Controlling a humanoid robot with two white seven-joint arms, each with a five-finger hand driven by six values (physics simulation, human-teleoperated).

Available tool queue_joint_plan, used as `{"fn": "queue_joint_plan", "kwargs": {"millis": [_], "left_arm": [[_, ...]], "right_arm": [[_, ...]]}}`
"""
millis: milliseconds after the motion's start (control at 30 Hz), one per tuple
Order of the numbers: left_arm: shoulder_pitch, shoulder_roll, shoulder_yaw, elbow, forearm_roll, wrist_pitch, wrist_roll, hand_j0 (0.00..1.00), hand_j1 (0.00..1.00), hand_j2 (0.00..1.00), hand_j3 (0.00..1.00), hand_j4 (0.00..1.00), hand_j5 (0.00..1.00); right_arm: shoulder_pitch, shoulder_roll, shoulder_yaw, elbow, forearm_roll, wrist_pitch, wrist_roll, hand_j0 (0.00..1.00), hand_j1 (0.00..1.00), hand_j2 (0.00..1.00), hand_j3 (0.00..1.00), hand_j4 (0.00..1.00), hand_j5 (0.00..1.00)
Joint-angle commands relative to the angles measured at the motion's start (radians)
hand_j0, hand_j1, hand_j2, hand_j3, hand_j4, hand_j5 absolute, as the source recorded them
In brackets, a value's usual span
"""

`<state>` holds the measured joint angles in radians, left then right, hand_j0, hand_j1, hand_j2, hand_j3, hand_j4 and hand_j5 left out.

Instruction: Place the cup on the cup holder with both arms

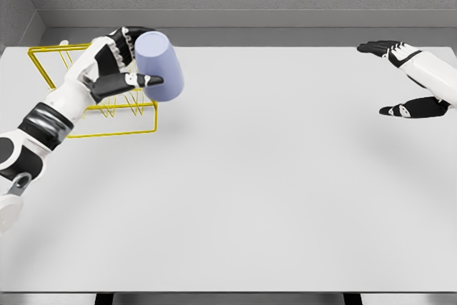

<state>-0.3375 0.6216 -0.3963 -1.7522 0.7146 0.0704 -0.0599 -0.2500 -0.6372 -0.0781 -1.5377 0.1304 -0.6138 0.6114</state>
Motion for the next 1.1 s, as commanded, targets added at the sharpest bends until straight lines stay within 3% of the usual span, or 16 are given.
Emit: {"fn": "queue_joint_plan", "kwargs": {"millis": [0, 600, 1067], "left_arm": [[0.0, 0.007, 0.01, 0.013, 0.005, -0.001, 0.0, 0.63, 0.63, 0.63, 0.63, 0.63, 0.63], [0.0, 0.038, 0.047, 0.06, 0.034, -0.02, 0.0, 0.63, 0.63, 0.63, 0.63, 0.63, 0.63], [0.003, 0.052, 0.048, 0.043, 0.046, -0.02, 0.0, 0.63, 0.63, 0.63, 0.63, 0.63, 0.63]], "right_arm": [[0.0, -0.001, 0.0, 0.001, -0.008, 0.003, -0.001, 1.0, 1.0, 1.0, 1.0, 1.0, 1.0], [0.0, 0.001, -0.002, 0.001, -0.006, 0.003, -0.001, 1.0, 1.0, 1.0, 1.0, 1.0, 1.0], [0.005, 0.001, -0.008, 0.002, -0.006, 0.003, -0.001, 1.0, 1.0, 1.0, 1.0, 1.0, 1.0]]}}
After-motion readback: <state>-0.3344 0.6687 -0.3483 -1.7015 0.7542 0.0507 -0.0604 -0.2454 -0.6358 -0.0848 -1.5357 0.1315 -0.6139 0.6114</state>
